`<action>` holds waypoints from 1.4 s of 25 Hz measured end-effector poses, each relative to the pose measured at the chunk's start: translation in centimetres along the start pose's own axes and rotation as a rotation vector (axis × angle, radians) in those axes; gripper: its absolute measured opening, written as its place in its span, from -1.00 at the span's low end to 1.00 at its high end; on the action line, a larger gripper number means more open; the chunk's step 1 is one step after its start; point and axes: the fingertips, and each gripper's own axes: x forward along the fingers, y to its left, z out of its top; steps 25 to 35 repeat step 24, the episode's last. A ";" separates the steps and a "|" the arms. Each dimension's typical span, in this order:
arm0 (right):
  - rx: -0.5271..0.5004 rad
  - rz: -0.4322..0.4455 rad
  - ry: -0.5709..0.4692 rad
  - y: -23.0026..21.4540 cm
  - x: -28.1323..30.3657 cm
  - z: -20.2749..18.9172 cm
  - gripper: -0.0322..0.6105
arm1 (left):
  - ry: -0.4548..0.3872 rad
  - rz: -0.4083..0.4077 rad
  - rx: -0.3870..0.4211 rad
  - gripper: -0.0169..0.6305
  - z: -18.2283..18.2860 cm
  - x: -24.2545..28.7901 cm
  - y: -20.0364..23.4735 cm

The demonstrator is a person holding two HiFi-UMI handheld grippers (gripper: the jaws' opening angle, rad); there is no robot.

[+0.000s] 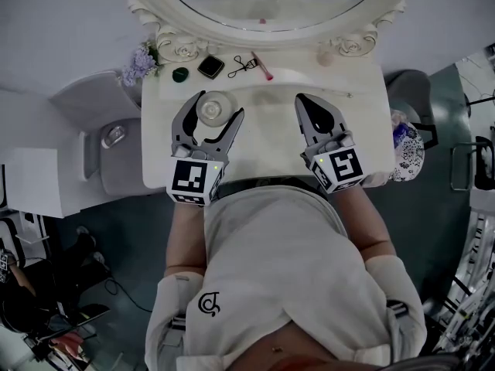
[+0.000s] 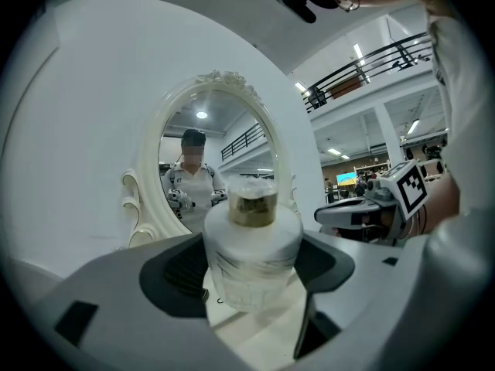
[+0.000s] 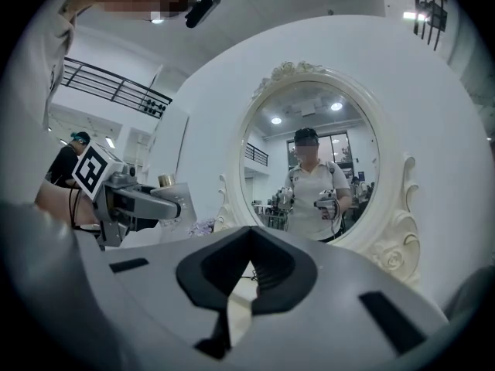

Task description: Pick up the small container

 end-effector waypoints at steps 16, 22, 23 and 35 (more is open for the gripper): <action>-0.025 0.004 0.001 0.6 -0.5 -0.1 -0.89 | -0.014 -0.019 -0.007 0.12 0.2 0.1 -0.9; -0.048 0.007 -0.006 0.5 -0.7 0.5 -0.89 | -0.007 -0.025 -0.003 0.12 0.1 0.2 -1.4; -0.048 0.006 -0.006 0.4 -0.7 0.5 -0.89 | -0.007 -0.029 -0.003 0.12 0.1 0.3 -1.5; -0.047 0.005 -0.006 0.3 -0.8 0.5 -0.89 | -0.006 -0.033 -0.004 0.12 0.1 0.3 -1.6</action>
